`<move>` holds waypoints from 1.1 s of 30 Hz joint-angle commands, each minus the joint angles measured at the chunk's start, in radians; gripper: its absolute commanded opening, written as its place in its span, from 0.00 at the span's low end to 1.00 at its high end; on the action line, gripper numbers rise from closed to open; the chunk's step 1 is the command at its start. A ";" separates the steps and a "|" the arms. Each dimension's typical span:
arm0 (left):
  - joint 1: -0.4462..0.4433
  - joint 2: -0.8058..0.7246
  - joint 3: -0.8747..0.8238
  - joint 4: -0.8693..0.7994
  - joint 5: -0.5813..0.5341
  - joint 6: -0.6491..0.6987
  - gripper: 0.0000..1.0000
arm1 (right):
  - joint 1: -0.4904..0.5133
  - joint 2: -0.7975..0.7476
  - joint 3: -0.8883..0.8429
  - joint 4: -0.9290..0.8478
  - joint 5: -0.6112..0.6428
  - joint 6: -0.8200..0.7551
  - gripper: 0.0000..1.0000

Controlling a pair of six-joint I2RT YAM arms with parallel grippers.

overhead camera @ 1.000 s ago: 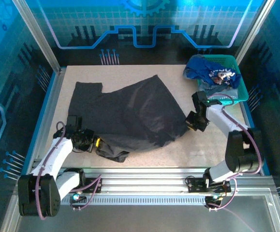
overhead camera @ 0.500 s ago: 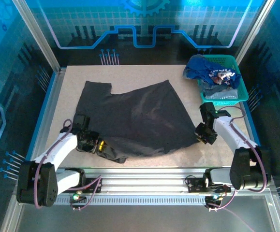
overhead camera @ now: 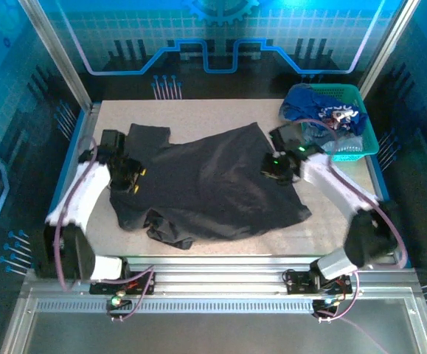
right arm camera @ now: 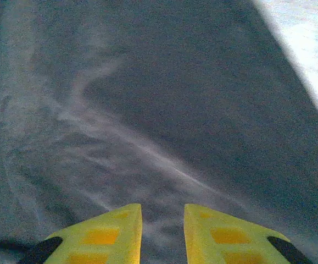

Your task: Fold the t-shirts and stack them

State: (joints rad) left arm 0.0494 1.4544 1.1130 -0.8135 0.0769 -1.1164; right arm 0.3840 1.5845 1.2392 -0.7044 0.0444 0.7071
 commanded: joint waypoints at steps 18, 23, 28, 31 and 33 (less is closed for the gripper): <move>0.047 1.009 0.873 -0.044 0.210 0.186 0.34 | -0.117 0.840 0.746 -0.292 -0.178 0.104 0.27; 0.049 1.264 1.375 -0.093 0.259 0.176 0.39 | -0.150 0.957 0.939 -0.317 -0.225 0.152 0.29; 0.051 1.283 1.509 0.119 0.305 0.140 0.54 | -0.154 0.968 1.072 -0.273 -0.228 0.100 0.35; 0.039 1.148 1.435 0.103 0.254 0.218 0.61 | -0.150 0.894 1.056 -0.243 -0.219 0.054 0.40; 0.028 0.984 1.306 0.045 0.171 0.263 0.65 | -0.144 0.810 0.995 -0.229 -0.197 0.032 0.42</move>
State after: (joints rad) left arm 0.0906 2.7029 2.5473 -0.7311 0.3382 -0.9382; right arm 0.2356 2.5229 2.2692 -0.9447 -0.1726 0.7948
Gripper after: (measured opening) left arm 0.632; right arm 0.411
